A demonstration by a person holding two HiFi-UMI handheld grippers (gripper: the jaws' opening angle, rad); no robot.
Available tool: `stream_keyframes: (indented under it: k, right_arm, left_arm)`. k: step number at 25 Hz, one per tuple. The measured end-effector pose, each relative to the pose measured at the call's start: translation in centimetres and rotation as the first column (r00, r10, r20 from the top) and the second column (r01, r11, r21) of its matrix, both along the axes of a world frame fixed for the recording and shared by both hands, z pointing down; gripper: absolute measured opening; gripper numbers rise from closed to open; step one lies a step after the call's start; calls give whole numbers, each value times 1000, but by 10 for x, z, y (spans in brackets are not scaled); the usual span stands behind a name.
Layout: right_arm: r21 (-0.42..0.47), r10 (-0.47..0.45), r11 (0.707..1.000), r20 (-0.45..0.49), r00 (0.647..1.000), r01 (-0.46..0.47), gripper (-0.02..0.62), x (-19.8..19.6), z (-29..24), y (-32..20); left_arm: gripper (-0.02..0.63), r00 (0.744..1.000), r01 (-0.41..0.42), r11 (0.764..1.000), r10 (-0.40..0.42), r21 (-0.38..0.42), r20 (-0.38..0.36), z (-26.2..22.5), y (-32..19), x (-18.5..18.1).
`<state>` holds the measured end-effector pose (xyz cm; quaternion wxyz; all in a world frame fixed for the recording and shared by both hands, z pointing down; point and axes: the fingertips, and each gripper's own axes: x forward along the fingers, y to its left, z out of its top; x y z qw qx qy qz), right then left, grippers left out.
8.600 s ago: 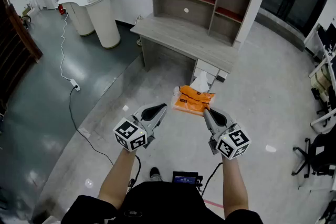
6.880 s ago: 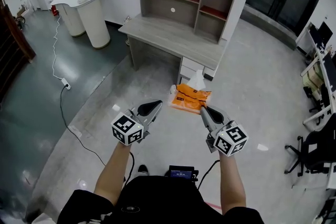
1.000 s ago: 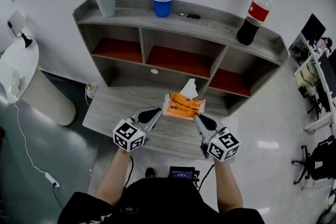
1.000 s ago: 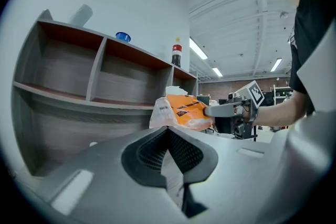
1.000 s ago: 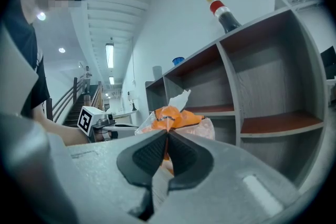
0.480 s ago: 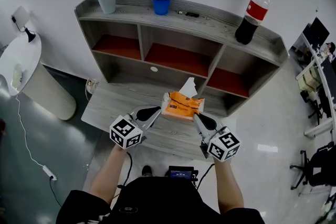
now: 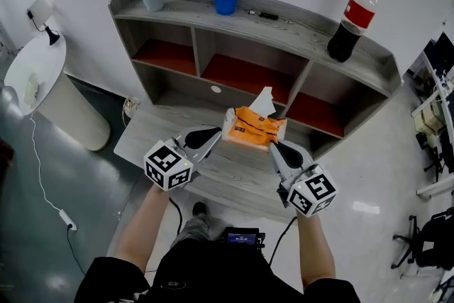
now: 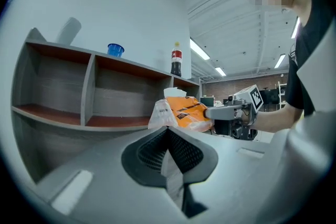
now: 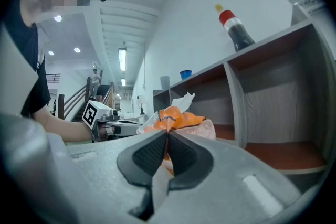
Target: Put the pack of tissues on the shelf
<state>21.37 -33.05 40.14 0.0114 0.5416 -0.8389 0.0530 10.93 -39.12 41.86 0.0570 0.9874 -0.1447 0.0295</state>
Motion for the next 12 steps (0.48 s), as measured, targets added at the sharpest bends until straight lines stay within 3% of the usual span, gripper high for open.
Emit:
stream_keyframes:
  k: [12]
  right_arm:
    - [70, 83, 994, -55, 995, -79, 5, 7, -42, -79]
  left_arm:
    - [0, 1000, 16, 998, -17, 68, 1, -41, -86, 13]
